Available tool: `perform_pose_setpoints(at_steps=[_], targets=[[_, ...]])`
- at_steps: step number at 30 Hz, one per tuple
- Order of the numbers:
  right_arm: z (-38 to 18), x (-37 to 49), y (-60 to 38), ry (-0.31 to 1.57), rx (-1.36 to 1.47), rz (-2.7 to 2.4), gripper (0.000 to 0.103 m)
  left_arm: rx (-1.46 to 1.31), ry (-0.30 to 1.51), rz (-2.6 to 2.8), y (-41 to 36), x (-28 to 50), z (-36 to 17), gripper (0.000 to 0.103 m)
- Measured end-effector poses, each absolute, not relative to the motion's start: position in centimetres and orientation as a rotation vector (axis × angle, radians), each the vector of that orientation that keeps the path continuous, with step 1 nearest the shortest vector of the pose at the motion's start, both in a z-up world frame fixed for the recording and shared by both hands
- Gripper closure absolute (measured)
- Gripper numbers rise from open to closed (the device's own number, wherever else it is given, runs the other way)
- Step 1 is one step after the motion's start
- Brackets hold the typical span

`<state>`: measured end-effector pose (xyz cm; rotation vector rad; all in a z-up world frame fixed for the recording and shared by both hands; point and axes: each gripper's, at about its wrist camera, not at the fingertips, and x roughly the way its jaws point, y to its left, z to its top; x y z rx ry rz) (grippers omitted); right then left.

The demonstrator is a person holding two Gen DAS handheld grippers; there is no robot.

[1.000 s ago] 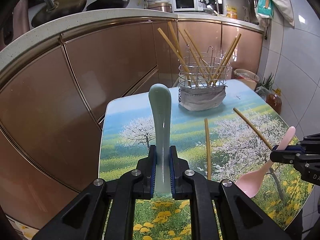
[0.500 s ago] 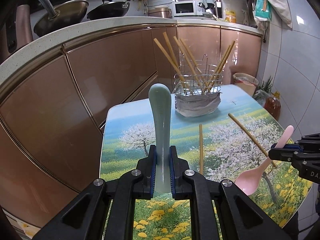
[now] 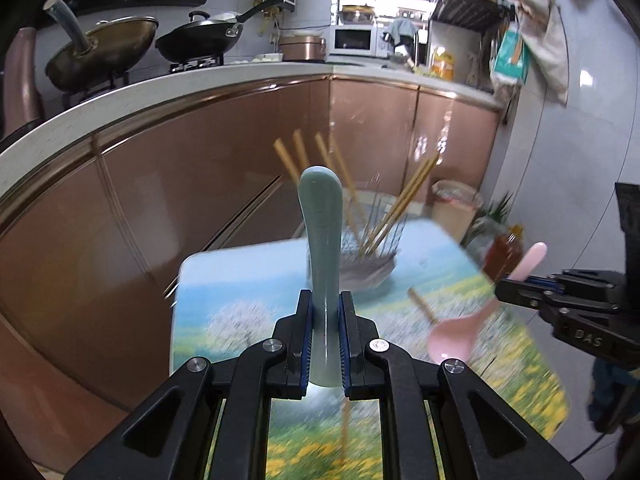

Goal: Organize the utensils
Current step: 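Carry the white spoon over the wire holder while the right tool carries the pink spoon, then lower the white spoon into the holder and open while the right tool drops the pink spoon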

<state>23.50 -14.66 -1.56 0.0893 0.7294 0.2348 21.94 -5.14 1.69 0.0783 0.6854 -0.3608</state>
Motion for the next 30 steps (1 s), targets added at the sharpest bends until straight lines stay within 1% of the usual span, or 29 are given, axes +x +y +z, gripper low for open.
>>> perform_pose_setpoints(at_steps=[7, 11, 15, 19, 24, 30], targets=[[3.1, 29.0, -15.9, 0.647, 0.064, 0.192, 0.096, 0.005, 0.639, -0.44, -7.9, 27.7, 6.0, 0.092], [4.5, 32.6, -16.4, 0.62, 0.051, 0.169, 0.096, 0.017, 0.617, -0.427, -9.8, 31.3, 6.4, 0.092], [4.3, 36.0, -16.9, 0.621, 0.024, 0.144, 0.096, 0.045, 0.639, -0.413, -11.7, 35.1, 5.0, 0.092], [3.0, 38.8, -17.1, 0.645, -0.007, 0.132, 0.096, 0.097, 0.682, -0.395, -13.4, 38.2, 2.2, 0.092], [0.6, 41.1, -17.0, 0.685, -0.033, 0.136, 0.096, 0.117, 0.733, -0.401, -14.0, 40.4, -0.8, 0.092], [-1.4, 42.2, -16.7, 0.72, -0.057, 0.142, 0.096, 0.136, 0.761, -0.407, -15.1, 41.6, -2.8, 0.092]])
